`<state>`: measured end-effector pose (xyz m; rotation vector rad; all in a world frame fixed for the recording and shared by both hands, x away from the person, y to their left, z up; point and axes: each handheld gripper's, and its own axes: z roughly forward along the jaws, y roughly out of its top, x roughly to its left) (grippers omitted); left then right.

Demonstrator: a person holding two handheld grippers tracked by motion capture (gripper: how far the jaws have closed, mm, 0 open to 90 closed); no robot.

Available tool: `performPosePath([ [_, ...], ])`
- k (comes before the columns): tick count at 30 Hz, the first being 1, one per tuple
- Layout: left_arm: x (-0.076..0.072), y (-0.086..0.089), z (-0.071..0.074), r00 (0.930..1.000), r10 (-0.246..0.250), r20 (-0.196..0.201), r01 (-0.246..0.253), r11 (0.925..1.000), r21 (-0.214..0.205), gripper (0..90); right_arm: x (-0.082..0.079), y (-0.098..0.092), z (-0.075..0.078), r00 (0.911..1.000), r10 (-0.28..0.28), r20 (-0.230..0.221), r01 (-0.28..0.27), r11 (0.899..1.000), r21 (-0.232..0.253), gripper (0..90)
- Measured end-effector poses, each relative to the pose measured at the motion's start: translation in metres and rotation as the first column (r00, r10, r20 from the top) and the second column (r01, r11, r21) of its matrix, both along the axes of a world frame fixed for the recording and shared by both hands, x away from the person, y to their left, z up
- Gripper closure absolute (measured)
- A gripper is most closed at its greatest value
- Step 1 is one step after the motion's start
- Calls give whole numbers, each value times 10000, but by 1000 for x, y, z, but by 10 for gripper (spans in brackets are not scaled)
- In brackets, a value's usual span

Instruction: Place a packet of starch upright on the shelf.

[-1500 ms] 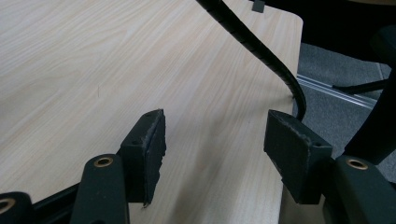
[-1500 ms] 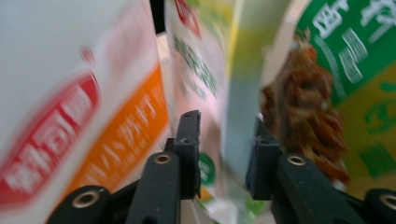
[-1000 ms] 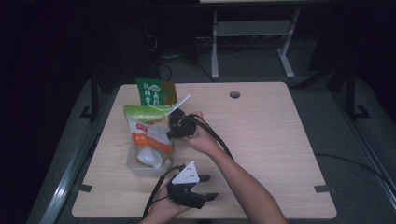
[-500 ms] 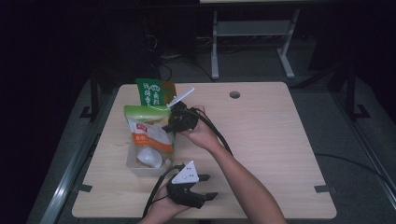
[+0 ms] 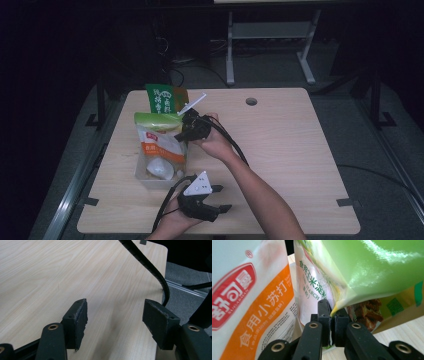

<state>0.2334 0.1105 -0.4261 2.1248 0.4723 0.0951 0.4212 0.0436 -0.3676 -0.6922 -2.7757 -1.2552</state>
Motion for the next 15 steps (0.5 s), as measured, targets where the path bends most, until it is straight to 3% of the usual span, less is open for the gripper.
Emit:
performPosePath([
  [6, 0, 0, 0, 10000, 4, 27, -4, 10000, 39, 357, -1, 0, 0, 9999, -76, 89, 76, 10000, -38, 857],
  [12, 1, 2, 0, 9999, 83, 85, -83, 10000, -1, 343, -1, -6, 2, 9995, -263, -165, 268, 9992, 289, 778],
  [14, 2, 3, 1, 9999, 145, 87, -145, 9999, -10, 335, 0, -10, 4, 9997, -178, -152, 187, 9980, 612, 733],
  [15, 3, 3, 1, 9998, 184, 93, -184, 9998, -8, 331, -2, -11, 6, 9991, -239, -350, 265, 9966, 782, 716],
])
